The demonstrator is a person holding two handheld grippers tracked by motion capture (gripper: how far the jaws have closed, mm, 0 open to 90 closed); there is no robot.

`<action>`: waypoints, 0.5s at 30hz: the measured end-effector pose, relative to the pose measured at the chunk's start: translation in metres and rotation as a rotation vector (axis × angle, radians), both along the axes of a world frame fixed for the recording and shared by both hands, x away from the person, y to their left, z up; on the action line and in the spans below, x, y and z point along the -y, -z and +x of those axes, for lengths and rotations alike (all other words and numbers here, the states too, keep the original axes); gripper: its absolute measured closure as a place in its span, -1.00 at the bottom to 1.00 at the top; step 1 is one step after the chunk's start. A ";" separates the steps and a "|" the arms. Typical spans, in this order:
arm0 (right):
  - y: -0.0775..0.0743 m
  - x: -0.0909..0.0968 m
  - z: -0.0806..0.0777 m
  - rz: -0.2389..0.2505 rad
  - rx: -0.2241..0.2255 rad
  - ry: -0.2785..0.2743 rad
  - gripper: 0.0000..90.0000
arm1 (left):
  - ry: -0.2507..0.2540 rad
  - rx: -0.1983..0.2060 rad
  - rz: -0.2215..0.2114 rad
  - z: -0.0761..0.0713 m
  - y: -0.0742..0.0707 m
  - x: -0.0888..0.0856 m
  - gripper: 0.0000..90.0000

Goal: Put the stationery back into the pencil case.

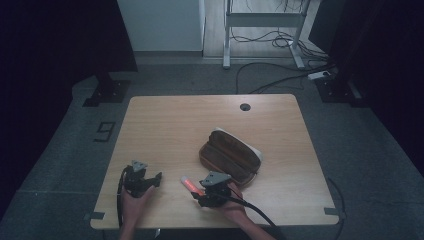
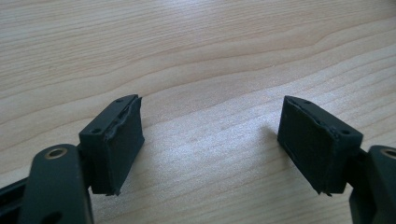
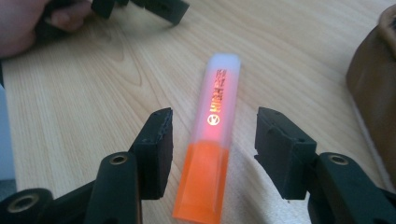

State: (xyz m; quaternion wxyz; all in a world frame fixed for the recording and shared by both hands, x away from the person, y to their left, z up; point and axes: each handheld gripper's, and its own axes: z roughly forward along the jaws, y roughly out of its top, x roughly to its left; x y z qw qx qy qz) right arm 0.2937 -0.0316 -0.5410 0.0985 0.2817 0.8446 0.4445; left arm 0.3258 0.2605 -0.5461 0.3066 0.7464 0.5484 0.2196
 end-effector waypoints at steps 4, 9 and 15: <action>0.004 -0.003 -0.001 -0.023 0.001 -0.002 0.04 | 0.001 -0.001 0.001 0.000 0.000 0.000 -0.51; 0.007 -0.005 -0.002 -0.047 0.006 -0.006 0.06 | 0.001 -0.001 0.002 0.000 0.000 0.000 -0.51; 0.011 -0.005 -0.001 -0.071 0.000 0.002 0.09 | 0.001 -0.001 0.001 0.000 0.000 0.000 -0.51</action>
